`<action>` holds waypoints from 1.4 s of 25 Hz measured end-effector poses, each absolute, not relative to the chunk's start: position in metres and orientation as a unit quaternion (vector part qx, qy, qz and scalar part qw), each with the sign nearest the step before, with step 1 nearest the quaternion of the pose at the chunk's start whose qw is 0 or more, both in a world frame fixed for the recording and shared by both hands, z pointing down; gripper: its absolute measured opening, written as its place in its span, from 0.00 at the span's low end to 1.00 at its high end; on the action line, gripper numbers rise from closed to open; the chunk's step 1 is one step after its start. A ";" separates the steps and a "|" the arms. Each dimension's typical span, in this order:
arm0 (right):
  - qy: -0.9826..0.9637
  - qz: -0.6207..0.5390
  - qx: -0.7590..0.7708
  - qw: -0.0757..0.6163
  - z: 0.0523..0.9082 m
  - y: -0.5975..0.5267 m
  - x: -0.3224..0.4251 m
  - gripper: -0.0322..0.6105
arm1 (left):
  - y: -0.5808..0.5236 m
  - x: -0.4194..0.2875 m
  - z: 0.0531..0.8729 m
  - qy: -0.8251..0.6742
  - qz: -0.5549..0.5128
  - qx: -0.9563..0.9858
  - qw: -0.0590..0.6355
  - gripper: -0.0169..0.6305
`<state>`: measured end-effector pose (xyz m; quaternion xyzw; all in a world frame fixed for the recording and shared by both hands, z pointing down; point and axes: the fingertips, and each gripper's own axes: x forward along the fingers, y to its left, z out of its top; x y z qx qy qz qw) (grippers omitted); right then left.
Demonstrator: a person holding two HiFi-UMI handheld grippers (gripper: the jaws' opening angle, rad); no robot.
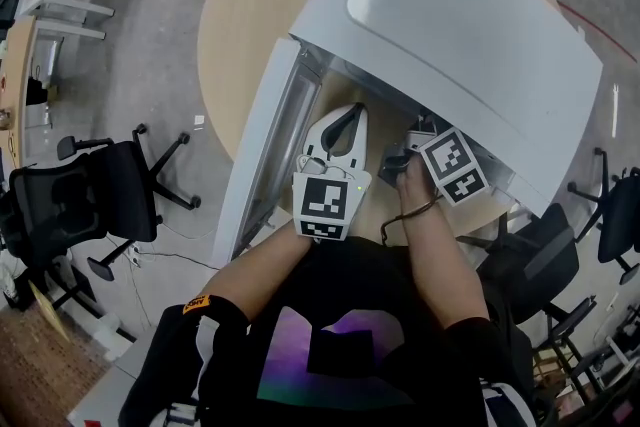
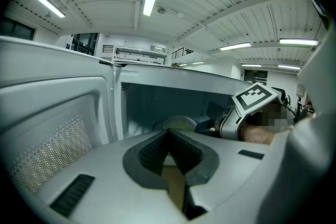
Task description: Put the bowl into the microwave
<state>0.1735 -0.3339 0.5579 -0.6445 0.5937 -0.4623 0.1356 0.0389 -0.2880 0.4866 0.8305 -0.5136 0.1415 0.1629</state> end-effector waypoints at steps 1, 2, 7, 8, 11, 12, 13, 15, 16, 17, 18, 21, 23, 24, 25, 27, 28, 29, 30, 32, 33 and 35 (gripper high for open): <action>0.597 -0.455 -0.647 0.133 0.557 -0.335 0.174 0.11 | -0.289 0.039 0.486 -0.514 0.141 0.830 0.163 0.09; 0.600 -0.447 -0.651 0.129 0.555 -0.336 0.174 0.11 | -0.289 0.039 0.486 -0.514 0.141 0.831 0.163 0.09; 0.612 -0.417 -0.663 0.105 0.554 -0.340 0.178 0.11 | -0.290 0.039 0.484 -0.514 0.138 0.831 0.164 0.09; 0.613 -0.414 -0.665 0.102 0.555 -0.341 0.179 0.11 | -0.290 0.039 0.484 -0.514 0.137 0.831 0.164 0.09; 0.615 -0.403 -0.672 0.092 0.555 -0.342 0.180 0.11 | -0.291 0.039 0.484 -0.514 0.135 0.831 0.164 0.09; 0.617 -0.398 -0.673 0.088 0.554 -0.342 0.180 0.11 | -0.291 0.039 0.483 -0.514 0.134 0.831 0.164 0.09; 0.621 -0.393 -0.672 0.086 0.553 -0.343 0.180 0.11 | -0.290 0.039 0.483 -0.513 0.133 0.832 0.165 0.09; 0.632 -0.380 -0.671 0.080 0.548 -0.344 0.178 0.11 | -0.290 0.039 0.481 -0.513 0.131 0.832 0.165 0.09; 0.636 -0.373 -0.671 0.076 0.547 -0.343 0.177 0.11 | -0.290 0.039 0.480 -0.513 0.130 0.832 0.165 0.09; 0.640 -0.368 -0.671 0.071 0.545 -0.342 0.176 0.11 | -0.290 0.039 0.479 -0.513 0.128 0.833 0.165 0.09; 0.643 -0.362 -0.672 0.065 0.544 -0.340 0.176 0.11 | -0.289 0.039 0.478 -0.513 0.127 0.833 0.165 0.09; 0.653 -0.344 -0.674 0.043 0.540 -0.332 0.175 0.11 | -0.288 0.040 0.475 -0.514 0.124 0.833 0.164 0.09; 0.661 -0.330 -0.673 0.030 0.536 -0.326 0.173 0.11 | -0.287 0.040 0.473 -0.516 0.123 0.832 0.162 0.09; 0.664 -0.324 -0.673 0.024 0.534 -0.324 0.172 0.11 | -0.286 0.040 0.472 -0.517 0.122 0.832 0.162 0.09; 0.668 -0.318 -0.673 0.020 0.531 -0.321 0.171 0.11 | -0.285 0.040 0.471 -0.517 0.121 0.832 0.162 0.09; 0.674 -0.304 -0.673 0.011 0.526 -0.315 0.170 0.11 | -0.282 0.040 0.469 -0.517 0.117 0.832 0.162 0.09; 0.677 -0.298 -0.673 0.006 0.524 -0.311 0.170 0.11 | -0.280 0.040 0.467 -0.516 0.115 0.833 0.162 0.09; 0.680 -0.293 -0.673 0.002 0.522 -0.308 0.170 0.11 | -0.278 0.040 0.466 -0.516 0.113 0.834 0.163 0.09; 0.682 -0.288 -0.672 -0.002 0.520 -0.304 0.170 0.11 | -0.275 0.040 0.465 -0.515 0.111 0.834 0.163 0.09; 0.686 -0.279 -0.672 -0.011 0.517 -0.296 0.169 0.11 | -0.270 0.039 0.462 -0.512 0.108 0.836 0.163 0.09; 0.689 -0.274 -0.671 -0.016 0.514 -0.291 0.168 0.11 | -0.267 0.039 0.461 -0.510 0.106 0.838 0.163 0.09; 0.695 -0.261 -0.669 -0.025 0.507 -0.282 0.166 0.11 | -0.260 0.040 0.458 -0.505 0.103 0.841 0.165 0.09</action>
